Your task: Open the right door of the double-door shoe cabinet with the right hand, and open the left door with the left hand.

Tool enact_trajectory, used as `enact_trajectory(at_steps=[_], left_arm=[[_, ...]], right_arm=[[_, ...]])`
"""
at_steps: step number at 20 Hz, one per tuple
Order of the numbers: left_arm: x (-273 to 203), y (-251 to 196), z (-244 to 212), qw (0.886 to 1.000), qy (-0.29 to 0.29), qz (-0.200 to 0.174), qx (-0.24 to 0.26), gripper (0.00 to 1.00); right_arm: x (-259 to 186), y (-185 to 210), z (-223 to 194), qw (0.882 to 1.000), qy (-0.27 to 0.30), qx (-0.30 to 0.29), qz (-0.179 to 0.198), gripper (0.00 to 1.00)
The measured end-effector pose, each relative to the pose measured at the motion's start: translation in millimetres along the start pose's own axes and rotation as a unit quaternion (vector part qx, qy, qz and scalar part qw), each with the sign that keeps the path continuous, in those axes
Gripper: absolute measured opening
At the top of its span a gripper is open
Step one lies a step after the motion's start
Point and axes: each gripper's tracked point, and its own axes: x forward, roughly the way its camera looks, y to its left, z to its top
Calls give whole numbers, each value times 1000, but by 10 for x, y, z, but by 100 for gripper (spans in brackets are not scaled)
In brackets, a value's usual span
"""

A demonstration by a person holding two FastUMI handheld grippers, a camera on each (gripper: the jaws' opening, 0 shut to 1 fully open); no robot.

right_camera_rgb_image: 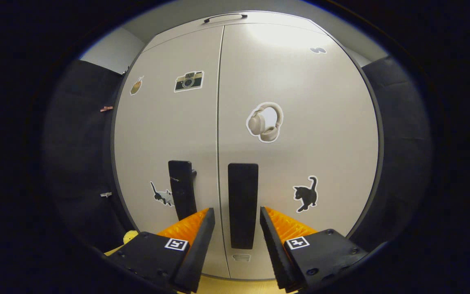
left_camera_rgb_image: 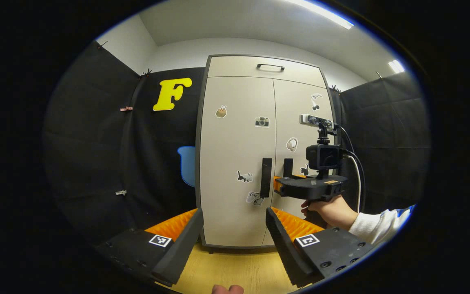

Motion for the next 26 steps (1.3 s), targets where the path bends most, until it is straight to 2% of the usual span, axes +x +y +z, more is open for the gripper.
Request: enact_trajectory(at_steps=[1, 3, 5, 8, 9, 11, 12, 15, 19, 26], left_arm=[[-1, -4, -26, 1000, 1, 0, 0, 95], [-9, 0, -19, 1000, 2, 2, -3, 95], [-16, 9, -26, 1000, 1, 1, -8, 95], [-39, 5, -32, 1000, 3, 2, -6, 95], [-46, 2, -32, 1000, 3, 2, -5, 95], [-56, 5, -35, 1000, 2, 4, -5, 95], [-72, 5, -38, 1000, 2, 4, -6, 95], [-228, 38, -49, 1000, 1, 8, -7, 95], [-347, 83, -30, 1000, 0, 18, -4, 95], [-439, 113, 37, 999, -7, 33, 2, 95]], right_arm=[[35, -27, 6, 1000, -3, 0, -9, 58], [86, -56, -58, 1000, 9, 11, -19, 51], [93, -73, -16, 999, 2, 30, -26, 51], [89, -48, -18, 999, -4, 17, -33, 49], [113, -61, -17, 999, -5, 10, -41, 36], [134, -65, -33, 998, -4, 1, -58, 36], [106, -72, -26, 998, -1, 2, -61, 30], [117, -66, -49, 998, 5, 28, -58, 30], [78, -79, -19, 999, 2, 1, -53, 12], [-253, -99, 65, 1000, -9, 5, -13, 12]])
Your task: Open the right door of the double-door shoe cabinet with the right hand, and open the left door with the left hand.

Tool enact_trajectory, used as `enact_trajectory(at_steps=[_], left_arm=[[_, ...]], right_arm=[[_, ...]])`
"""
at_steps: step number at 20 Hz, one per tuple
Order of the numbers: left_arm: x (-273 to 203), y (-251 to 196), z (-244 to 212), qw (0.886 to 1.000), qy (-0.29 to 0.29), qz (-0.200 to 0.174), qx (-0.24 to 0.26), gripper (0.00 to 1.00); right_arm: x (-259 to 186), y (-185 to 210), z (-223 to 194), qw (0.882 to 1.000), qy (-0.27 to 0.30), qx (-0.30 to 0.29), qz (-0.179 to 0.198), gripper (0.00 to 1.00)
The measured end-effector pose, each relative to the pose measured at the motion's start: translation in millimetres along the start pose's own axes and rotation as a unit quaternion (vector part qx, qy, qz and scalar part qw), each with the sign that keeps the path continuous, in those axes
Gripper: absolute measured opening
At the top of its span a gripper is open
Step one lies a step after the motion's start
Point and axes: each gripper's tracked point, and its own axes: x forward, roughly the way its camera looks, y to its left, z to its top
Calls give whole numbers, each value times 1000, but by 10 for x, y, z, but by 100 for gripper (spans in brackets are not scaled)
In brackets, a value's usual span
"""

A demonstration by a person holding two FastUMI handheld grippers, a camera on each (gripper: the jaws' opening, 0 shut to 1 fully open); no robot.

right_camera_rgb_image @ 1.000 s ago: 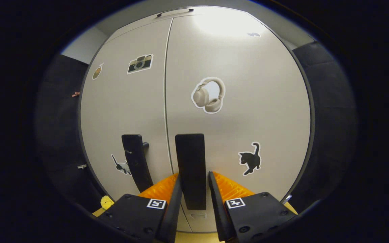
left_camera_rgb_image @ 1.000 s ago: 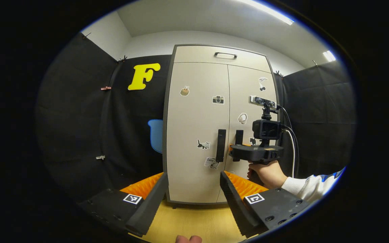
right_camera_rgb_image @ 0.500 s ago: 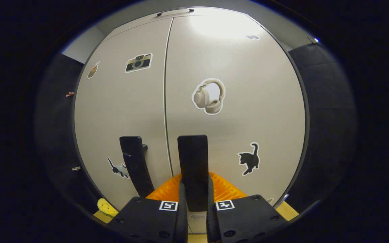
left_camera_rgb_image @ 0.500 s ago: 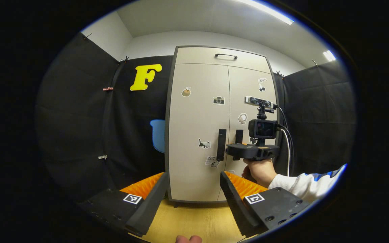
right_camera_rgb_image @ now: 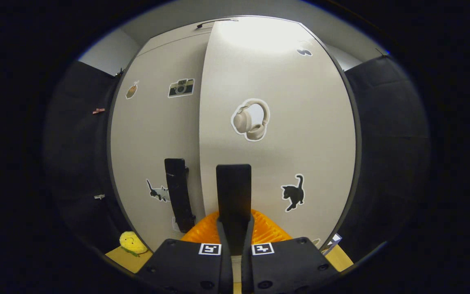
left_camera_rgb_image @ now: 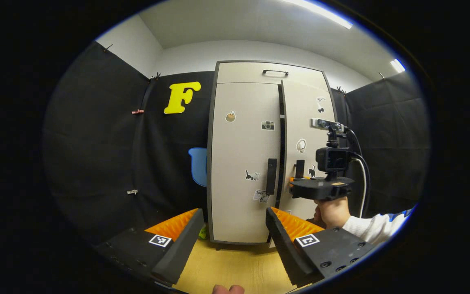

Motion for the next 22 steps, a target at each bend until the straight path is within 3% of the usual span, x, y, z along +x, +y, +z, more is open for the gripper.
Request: enact_trajectory(at_steps=[10, 22], left_arm=[[-168, -350, -15, 1000, 5, -8, 10, 95], [-58, -828, -1, 999, 5, -41, 6, 95]], right_arm=[[-328, -195, 51, 999, 6, 15, 49, 12], [-509, -476, 85, 999, 8, 20, 44, 11]])
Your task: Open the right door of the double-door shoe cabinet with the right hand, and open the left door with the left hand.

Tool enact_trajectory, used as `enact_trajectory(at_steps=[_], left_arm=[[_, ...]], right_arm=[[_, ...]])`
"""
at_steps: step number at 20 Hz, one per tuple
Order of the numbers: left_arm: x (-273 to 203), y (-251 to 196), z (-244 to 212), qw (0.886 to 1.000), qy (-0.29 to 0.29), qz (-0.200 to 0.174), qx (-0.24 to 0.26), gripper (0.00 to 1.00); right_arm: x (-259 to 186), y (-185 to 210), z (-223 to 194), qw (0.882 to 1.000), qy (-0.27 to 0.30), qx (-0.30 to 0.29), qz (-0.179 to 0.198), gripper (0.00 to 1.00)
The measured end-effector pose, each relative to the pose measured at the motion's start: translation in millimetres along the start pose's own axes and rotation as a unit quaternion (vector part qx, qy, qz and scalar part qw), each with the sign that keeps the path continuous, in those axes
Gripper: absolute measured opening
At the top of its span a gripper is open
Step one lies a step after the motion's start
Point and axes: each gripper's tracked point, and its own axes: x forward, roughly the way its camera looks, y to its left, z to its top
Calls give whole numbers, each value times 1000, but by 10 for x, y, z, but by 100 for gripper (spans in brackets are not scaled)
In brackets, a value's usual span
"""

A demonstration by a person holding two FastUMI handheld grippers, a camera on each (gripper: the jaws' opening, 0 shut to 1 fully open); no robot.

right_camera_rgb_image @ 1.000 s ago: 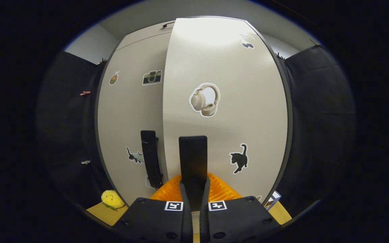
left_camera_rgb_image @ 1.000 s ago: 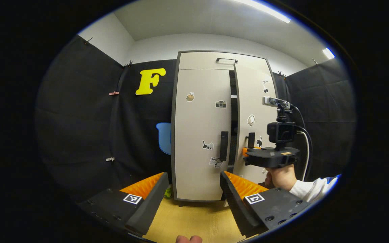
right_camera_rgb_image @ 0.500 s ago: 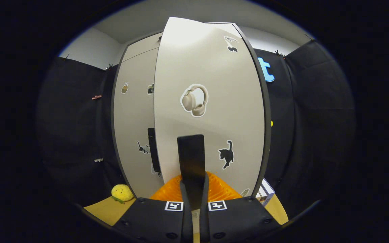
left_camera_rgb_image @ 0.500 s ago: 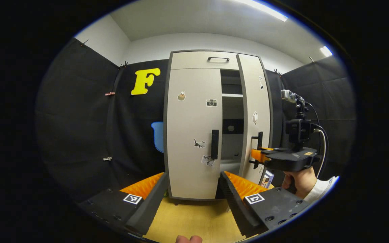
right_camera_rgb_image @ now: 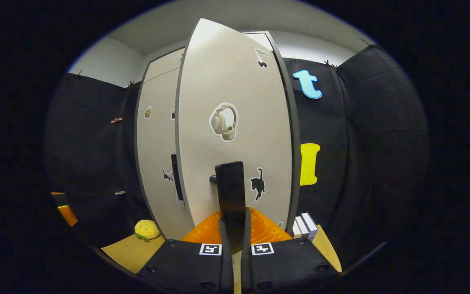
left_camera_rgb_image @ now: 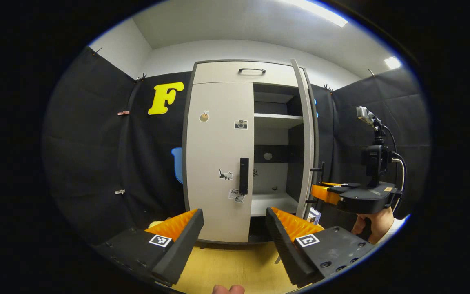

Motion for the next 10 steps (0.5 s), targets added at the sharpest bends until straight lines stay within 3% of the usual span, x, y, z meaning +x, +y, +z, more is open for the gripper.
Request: enact_trajectory(at_steps=[6, 10], left_arm=[[122, -259, -13, 1000, 2, -23, -1, 95], [181, -398, 6, 999, 0, -35, 1, 95]], right_arm=[[-123, -146, -15, 1000, 14, 0, -5, 11], [-168, -358, 5, 999, 10, -9, -37, 11]])
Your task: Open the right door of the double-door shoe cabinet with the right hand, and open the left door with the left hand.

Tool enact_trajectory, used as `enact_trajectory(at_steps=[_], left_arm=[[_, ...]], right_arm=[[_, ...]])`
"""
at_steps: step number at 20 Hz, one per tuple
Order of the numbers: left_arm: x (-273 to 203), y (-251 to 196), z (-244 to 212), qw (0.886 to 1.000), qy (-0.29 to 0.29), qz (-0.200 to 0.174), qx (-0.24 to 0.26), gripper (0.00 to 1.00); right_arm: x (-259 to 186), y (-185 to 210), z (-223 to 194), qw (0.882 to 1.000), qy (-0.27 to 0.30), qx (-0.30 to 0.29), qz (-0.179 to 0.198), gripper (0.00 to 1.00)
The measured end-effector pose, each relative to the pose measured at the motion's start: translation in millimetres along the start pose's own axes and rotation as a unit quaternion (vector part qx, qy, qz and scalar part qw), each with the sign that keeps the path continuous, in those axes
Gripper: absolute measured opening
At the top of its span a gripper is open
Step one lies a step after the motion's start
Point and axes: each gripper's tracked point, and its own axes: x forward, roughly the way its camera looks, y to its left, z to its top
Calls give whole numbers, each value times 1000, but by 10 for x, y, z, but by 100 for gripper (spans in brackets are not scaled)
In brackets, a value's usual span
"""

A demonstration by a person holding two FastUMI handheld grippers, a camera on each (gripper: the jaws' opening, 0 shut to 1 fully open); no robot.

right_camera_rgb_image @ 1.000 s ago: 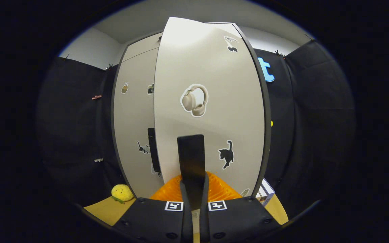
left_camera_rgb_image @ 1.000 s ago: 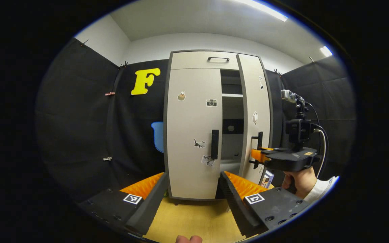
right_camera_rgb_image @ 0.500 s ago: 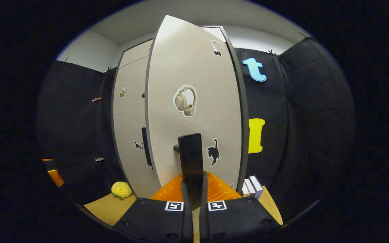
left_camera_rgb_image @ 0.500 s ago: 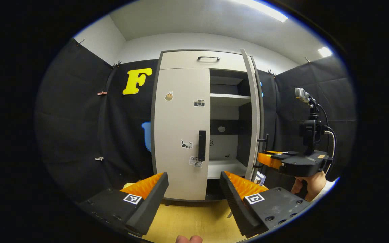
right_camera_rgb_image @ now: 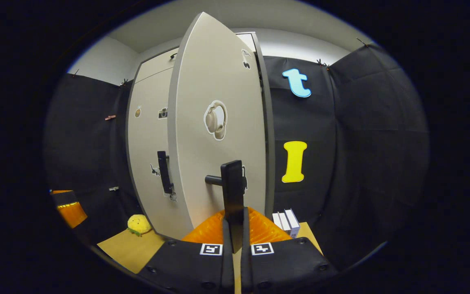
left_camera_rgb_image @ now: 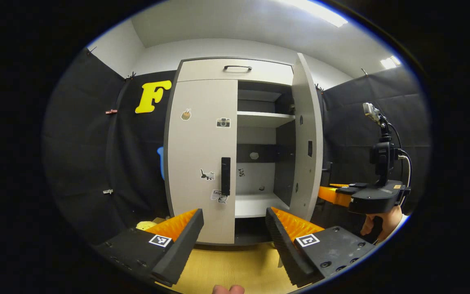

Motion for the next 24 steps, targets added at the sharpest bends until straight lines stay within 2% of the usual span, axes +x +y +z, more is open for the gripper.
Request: enact_trajectory(at_steps=[5, 7, 8, 9, 11, 15, 18, 19, 20, 21, 22, 23, 24], left_arm=[[109, -208, -6, 1000, 3, -17, -3, 95], [146, -282, 16, 1000, 2, -21, 1, 95], [163, -323, 37, 1000, 0, -24, 4, 95], [180, -359, 48, 1000, -2, -26, 6, 95], [232, -426, 74, 999, -6, -31, 9, 95], [379, -443, 126, 999, -9, -30, 16, 92], [575, -337, 250, 999, -21, -20, 19, 95], [655, -302, 284, 999, -23, -18, 20, 92], [743, -274, 307, 999, -22, -17, 23, 95], [830, -227, 319, 999, -21, -13, 25, 95], [921, -177, 338, 999, -21, -9, 27, 95], [1020, -141, 350, 999, -23, -7, 28, 95], [1124, -109, 365, 999, -24, -6, 28, 95]], right_arm=[[-26, -290, 5, 999, 0, -18, -34, 10], [-31, -434, -3, 998, 0, -19, -60, 10], [-13, -482, 13, 998, -4, -12, -61, 7], [-11, -413, -15, 999, 2, 10, -45, 5], [-1, -329, -66, 999, 11, 29, -32, 5], [-60, -383, 6, 999, -6, -1, -40, 6], [-157, -418, 55, 998, -19, -14, -51, 11], [-174, -390, 87, 998, -23, -13, -50, 13], [-214, -370, 120, 998, -30, -11, -48, 17], [-261, -386, 144, 998, -33, -5, -48, 26], [-308, -424, 156, 998, -35, 2, -53, 31], [-378, -460, 189, 998, -37, 10, -56, 49], [-441, -483, 189, 998, -36, 20, -54, 53]])
